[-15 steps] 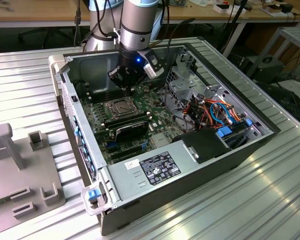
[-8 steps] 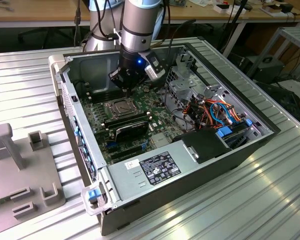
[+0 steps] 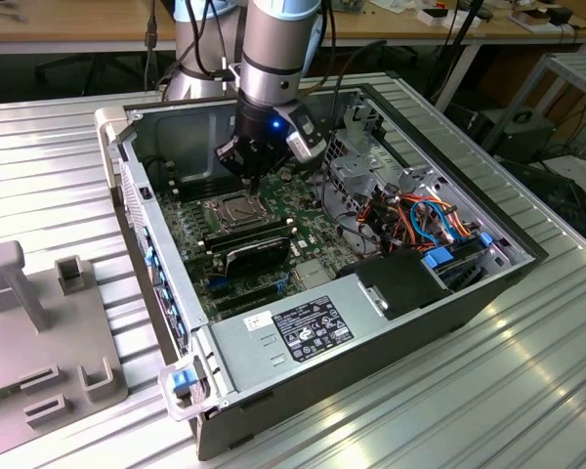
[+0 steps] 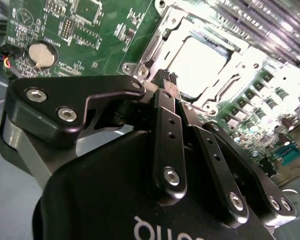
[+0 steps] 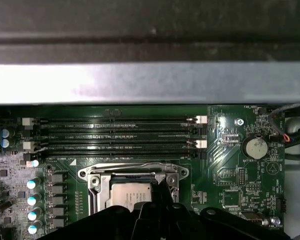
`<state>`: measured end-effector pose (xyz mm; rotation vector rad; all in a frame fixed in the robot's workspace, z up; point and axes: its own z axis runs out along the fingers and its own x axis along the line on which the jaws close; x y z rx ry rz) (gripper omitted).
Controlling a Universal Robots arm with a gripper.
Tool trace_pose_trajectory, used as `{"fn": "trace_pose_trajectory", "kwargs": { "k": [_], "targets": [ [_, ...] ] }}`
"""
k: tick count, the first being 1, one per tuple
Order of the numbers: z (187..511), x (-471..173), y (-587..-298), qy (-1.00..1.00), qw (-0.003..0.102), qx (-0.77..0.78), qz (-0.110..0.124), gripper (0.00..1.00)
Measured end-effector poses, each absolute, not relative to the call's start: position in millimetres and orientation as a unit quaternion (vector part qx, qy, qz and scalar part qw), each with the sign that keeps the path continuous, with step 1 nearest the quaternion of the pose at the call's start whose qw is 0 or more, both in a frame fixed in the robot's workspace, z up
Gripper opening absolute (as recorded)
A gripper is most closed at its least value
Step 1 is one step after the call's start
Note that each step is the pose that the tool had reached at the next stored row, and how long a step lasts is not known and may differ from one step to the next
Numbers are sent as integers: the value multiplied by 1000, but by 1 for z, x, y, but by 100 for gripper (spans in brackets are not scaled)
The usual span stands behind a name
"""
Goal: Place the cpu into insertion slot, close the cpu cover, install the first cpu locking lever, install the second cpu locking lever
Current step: 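Install the second cpu locking lever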
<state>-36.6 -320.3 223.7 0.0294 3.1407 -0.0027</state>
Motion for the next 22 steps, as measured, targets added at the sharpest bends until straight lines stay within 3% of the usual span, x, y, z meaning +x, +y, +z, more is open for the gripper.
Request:
{"fn": "trace_pose_trajectory", "kwargs": {
  "k": [22],
  "targets": [
    [236, -37, -345, 1000, 1, 9, -26, 11]
  ]
}}
